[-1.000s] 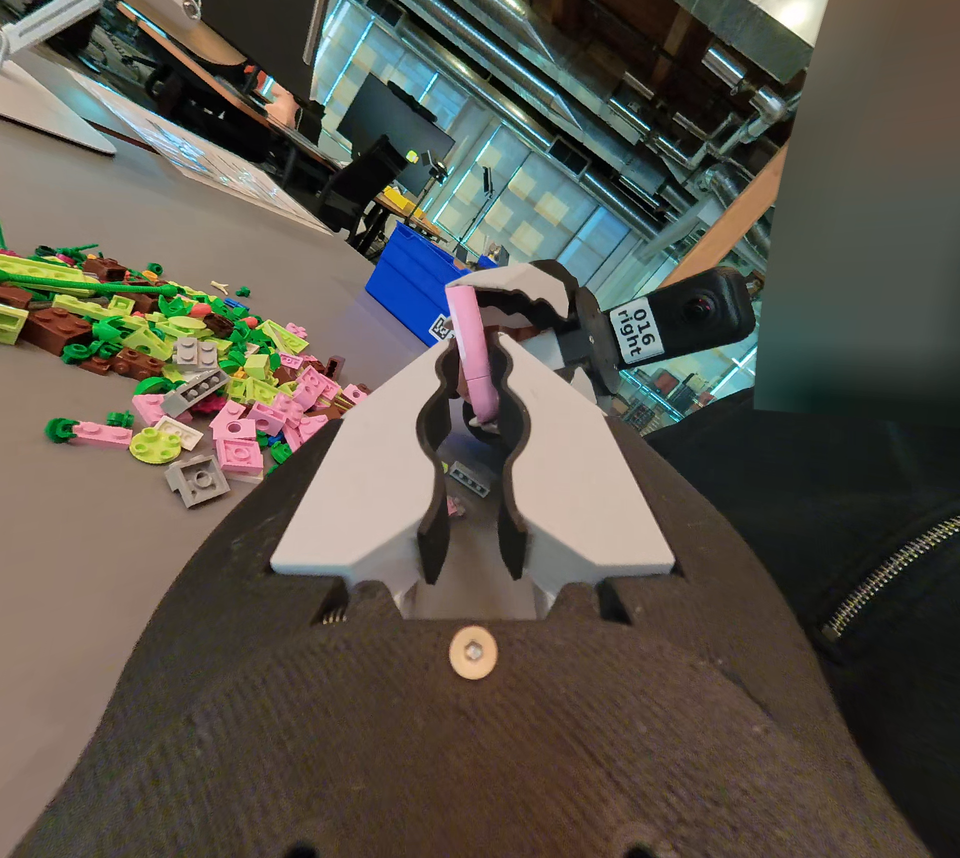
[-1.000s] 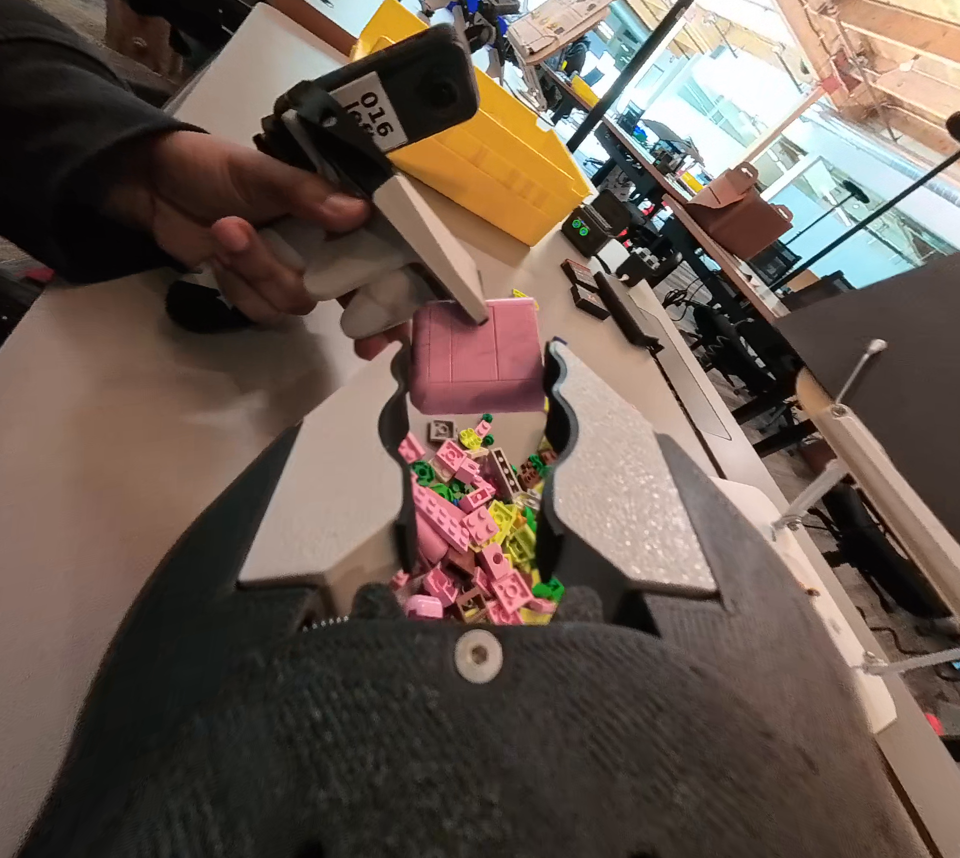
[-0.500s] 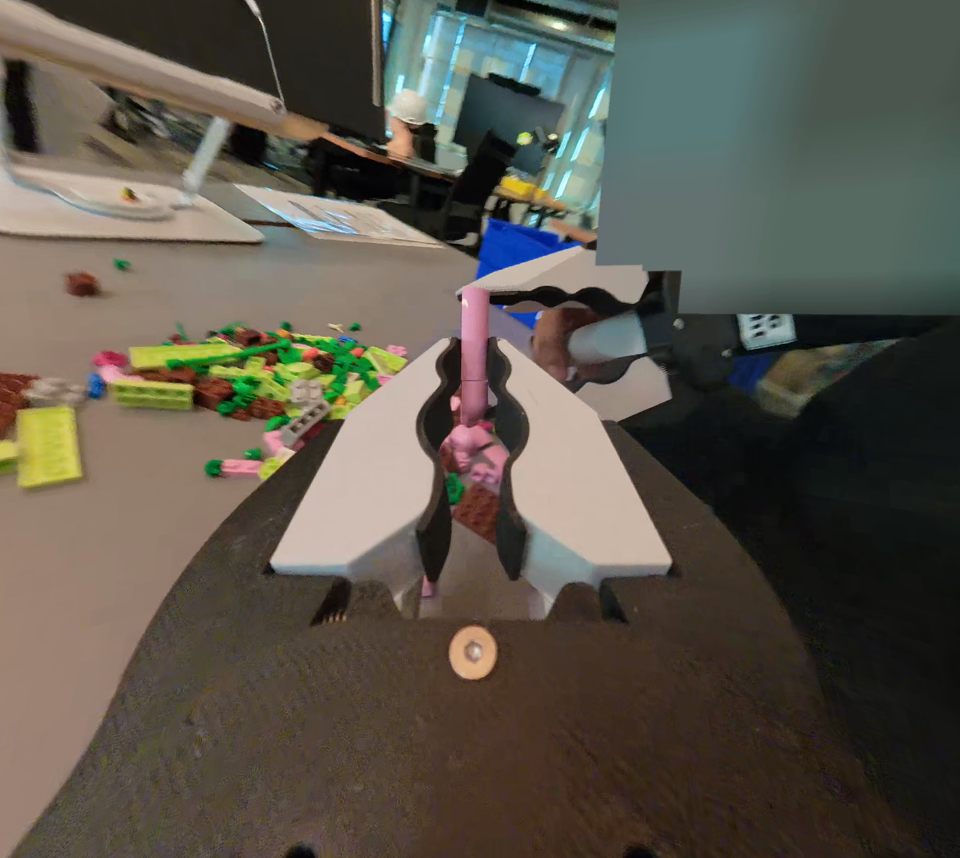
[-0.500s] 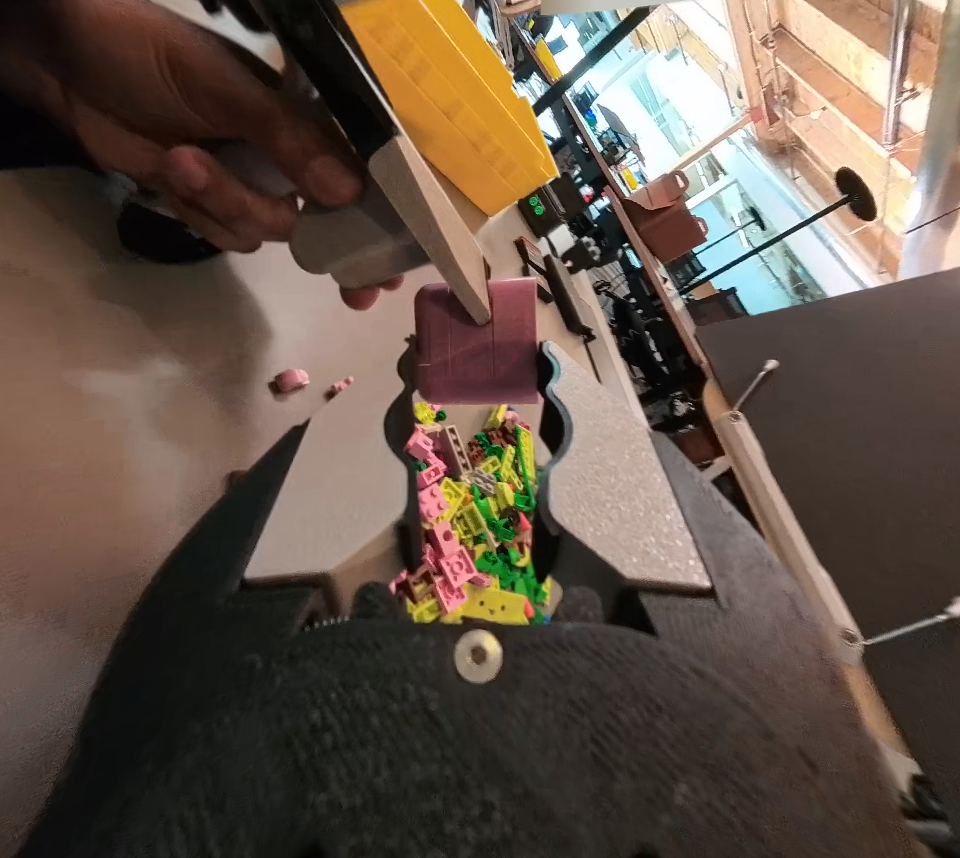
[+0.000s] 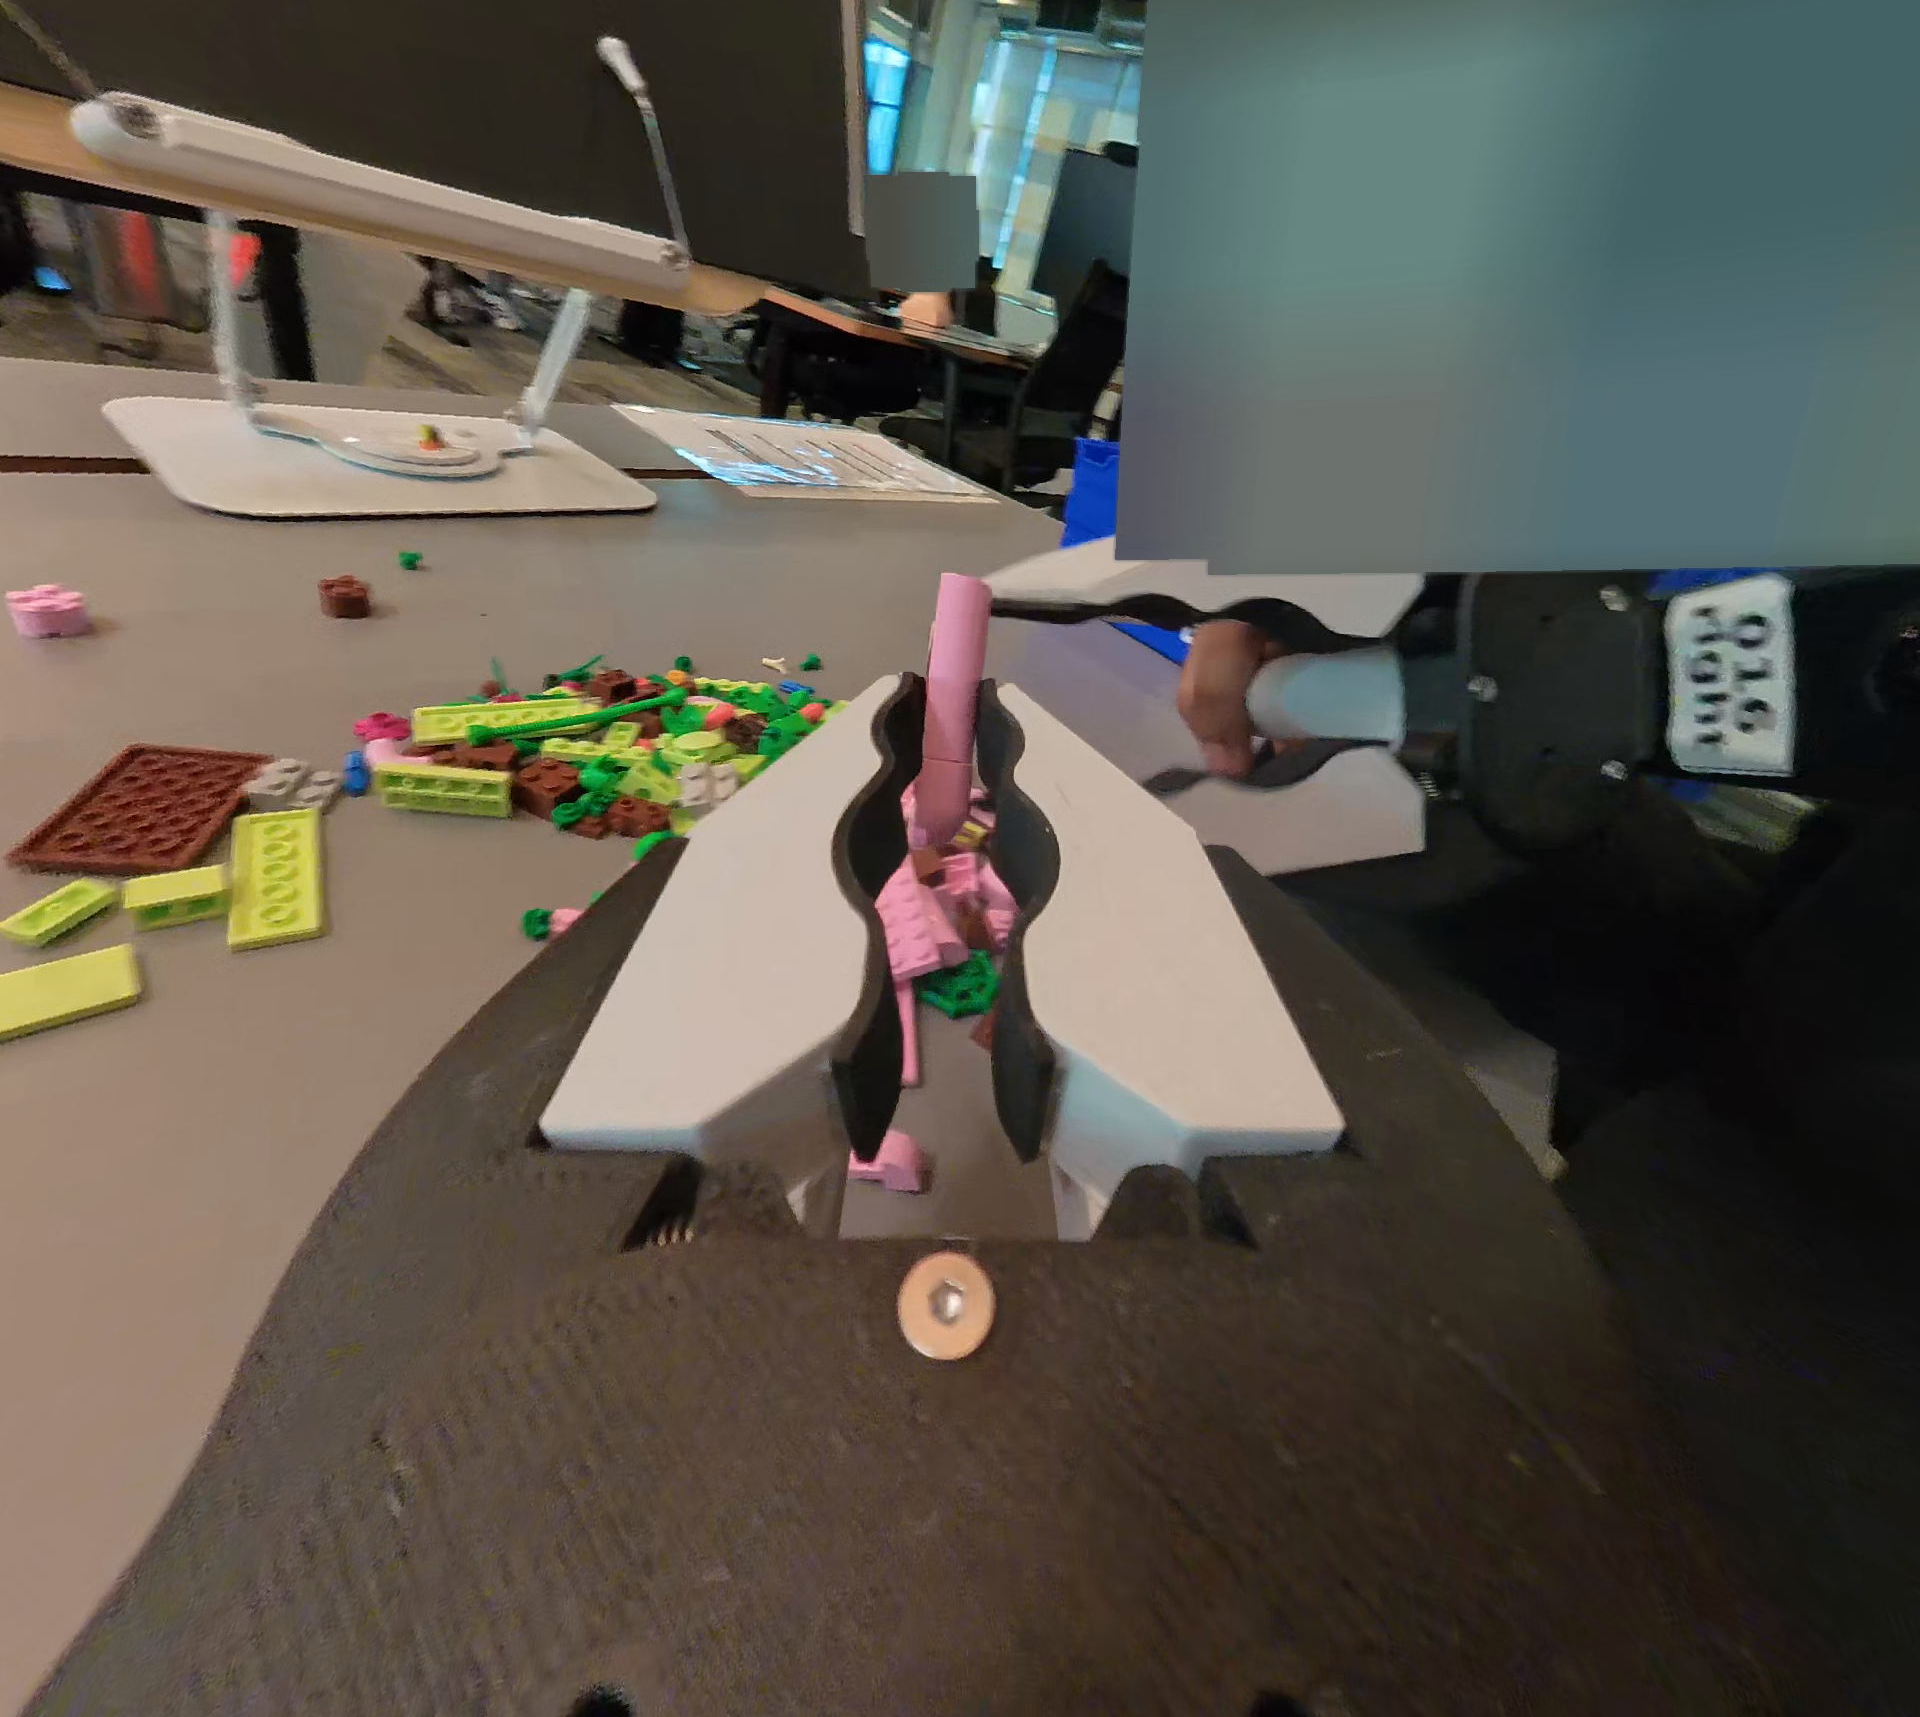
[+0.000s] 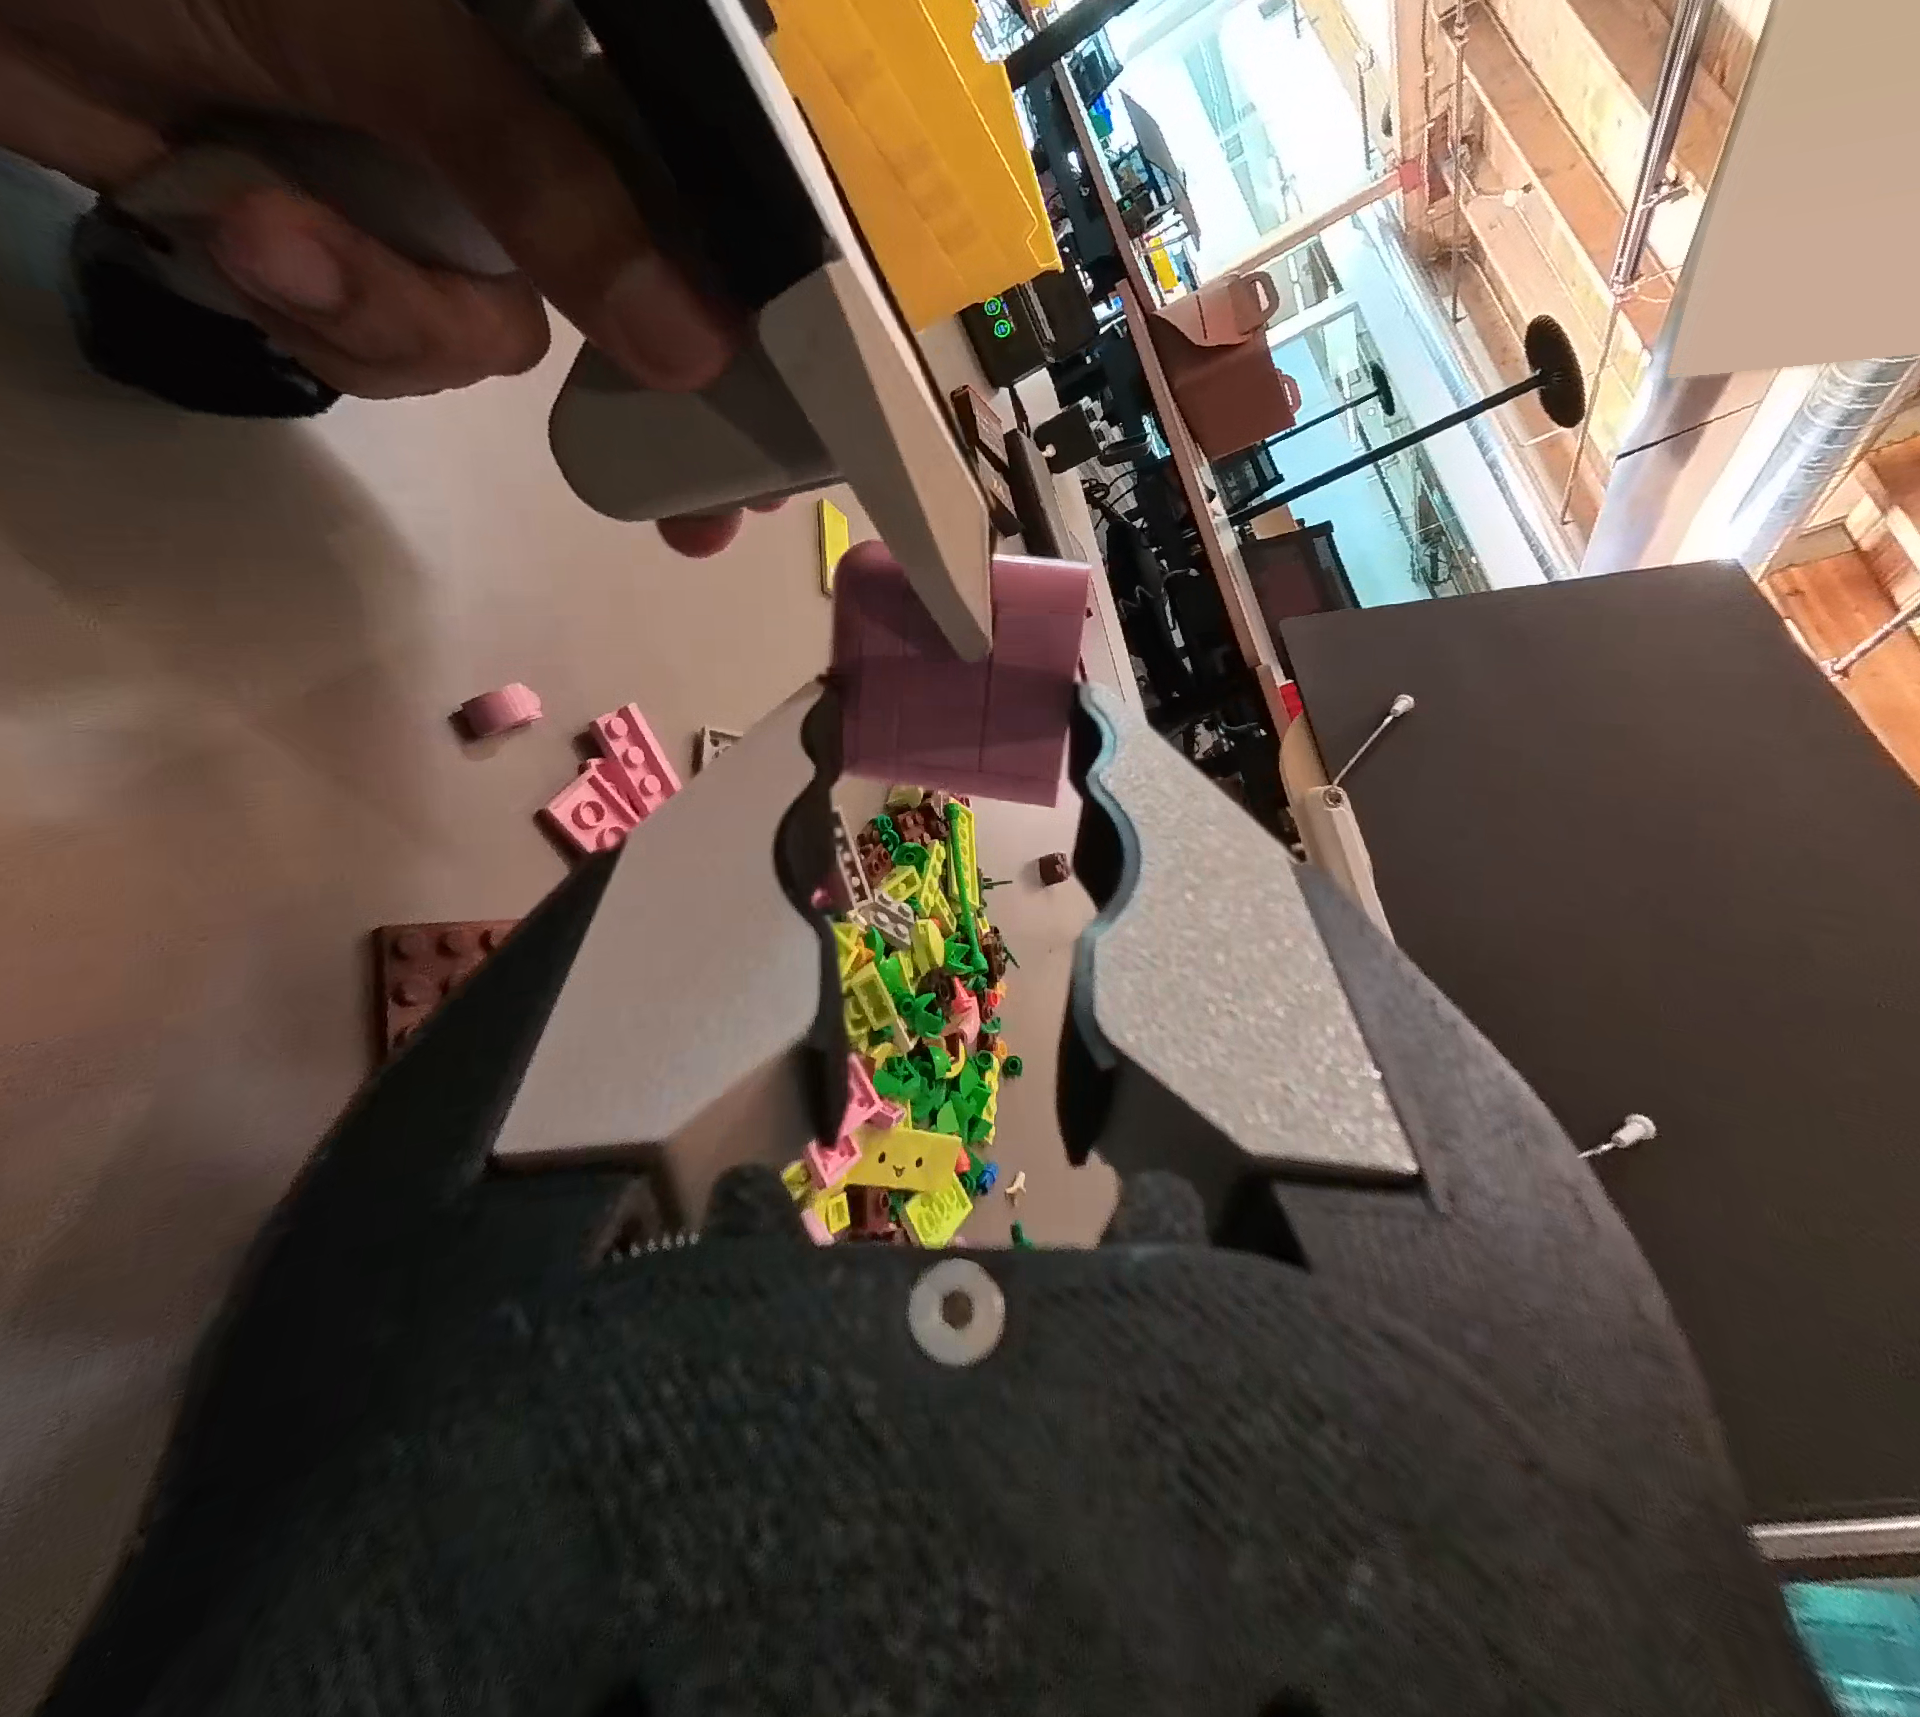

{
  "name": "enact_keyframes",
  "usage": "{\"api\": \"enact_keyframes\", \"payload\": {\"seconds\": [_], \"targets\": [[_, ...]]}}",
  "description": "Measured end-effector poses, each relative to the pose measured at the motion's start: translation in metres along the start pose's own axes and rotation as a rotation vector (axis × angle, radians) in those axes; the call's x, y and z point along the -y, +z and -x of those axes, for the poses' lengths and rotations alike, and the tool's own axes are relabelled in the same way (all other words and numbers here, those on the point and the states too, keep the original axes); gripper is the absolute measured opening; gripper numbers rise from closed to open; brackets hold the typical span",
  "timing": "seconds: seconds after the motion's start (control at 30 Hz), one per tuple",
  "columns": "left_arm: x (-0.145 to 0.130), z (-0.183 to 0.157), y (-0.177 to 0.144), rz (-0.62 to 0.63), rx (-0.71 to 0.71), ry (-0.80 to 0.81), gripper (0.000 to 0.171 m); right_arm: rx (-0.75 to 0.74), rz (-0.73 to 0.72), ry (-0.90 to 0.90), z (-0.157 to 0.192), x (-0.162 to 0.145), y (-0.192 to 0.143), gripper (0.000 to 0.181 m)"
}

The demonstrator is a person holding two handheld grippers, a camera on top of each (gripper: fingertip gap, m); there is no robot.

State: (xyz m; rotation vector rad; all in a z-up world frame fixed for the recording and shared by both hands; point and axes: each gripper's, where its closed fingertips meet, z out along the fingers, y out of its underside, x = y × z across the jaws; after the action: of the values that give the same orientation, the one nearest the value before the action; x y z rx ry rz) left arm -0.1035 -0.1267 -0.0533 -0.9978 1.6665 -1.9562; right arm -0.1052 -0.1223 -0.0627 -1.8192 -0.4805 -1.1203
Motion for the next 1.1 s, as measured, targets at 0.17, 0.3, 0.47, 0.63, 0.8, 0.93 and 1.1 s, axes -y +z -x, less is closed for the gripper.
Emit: {"api": "enact_keyframes", "payload": {"seconds": [0.17,0.3,0.47,0.63,0.8,0.93,1.1], "targets": [[0.017,0.033,-0.018,-0.064,0.104,0.049,0.006,-0.083,-0.163,0.068,-0.017,0.022,-0.019,0.018],[0.014,0.018,-0.012,-0.055,0.069,0.146,0.006,0.003,-0.098,0.294,-0.019,-0.006,-0.006,0.014],[0.017,0.001,-0.012,-0.096,0.022,0.263,0.006,0.127,-0.273,0.742,-0.031,-0.003,-0.012,0.022],[0.020,-0.011,-0.013,-0.125,-0.178,-0.030,0.006,0.312,-0.425,1.072,-0.033,0.012,-0.017,0.028],[0.024,-0.013,-0.017,-0.144,-0.367,-0.346,0.006,0.467,-0.518,1.250,-0.029,0.020,-0.020,0.022],[0.025,-0.014,-0.019,-0.147,-0.434,-0.444,0.006,0.506,-0.565,1.337,-0.033,0.019,-0.021,0.015],[0.023,-0.019,-0.018,-0.124,-0.472,-0.463,0.006,0.564,-0.576,1.338,-0.028,0.025,-0.022,0.008]]}}
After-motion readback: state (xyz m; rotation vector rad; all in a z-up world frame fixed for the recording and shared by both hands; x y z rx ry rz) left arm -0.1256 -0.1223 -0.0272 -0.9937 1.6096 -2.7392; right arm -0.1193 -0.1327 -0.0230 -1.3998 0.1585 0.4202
